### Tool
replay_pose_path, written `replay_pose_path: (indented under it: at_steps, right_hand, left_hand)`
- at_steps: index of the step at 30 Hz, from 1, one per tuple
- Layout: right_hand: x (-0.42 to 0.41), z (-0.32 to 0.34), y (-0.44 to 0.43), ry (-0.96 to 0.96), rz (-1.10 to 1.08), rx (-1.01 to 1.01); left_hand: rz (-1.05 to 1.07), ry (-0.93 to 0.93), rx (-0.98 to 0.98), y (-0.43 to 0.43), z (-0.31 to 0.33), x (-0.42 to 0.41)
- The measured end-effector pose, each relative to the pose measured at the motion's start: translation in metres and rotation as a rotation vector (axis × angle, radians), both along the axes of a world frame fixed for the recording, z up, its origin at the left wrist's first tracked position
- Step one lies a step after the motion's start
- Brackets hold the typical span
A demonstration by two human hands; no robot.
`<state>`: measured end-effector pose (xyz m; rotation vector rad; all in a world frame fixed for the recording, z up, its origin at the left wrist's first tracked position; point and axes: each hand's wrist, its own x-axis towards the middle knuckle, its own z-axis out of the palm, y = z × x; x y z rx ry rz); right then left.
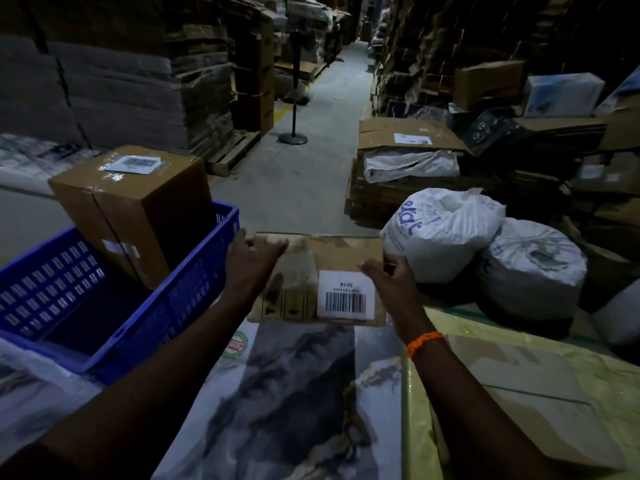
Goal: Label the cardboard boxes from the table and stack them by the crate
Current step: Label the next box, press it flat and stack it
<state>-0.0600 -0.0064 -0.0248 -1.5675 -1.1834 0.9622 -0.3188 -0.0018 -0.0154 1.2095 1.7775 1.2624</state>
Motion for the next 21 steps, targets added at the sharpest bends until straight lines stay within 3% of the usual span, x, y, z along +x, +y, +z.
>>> replay_pose_path:
  at_steps: [3,8,11,21]
  right_hand:
    - [-0.001,-0.012,-0.013,0.082,-0.125,-0.048]
    - [0.005,-0.033,-0.028,0.043,-0.068,-0.177]
    - [0.011,-0.053,-0.031,0.036,-0.044,-0.243]
    - [-0.017,-0.084,-0.132,-0.084,-0.054,-0.368]
  left_hand:
    - [0.000,0.008,-0.102,-0.006,-0.010,-0.004]
    - [-0.153,-0.074,-0.295,-0.019,-0.021,-0.004]
    - [-0.119,0.057,-0.367,-0.025,-0.036,-0.004]
    - [-0.207,0.215,-0.504,-0.107,-0.073,-0.020]
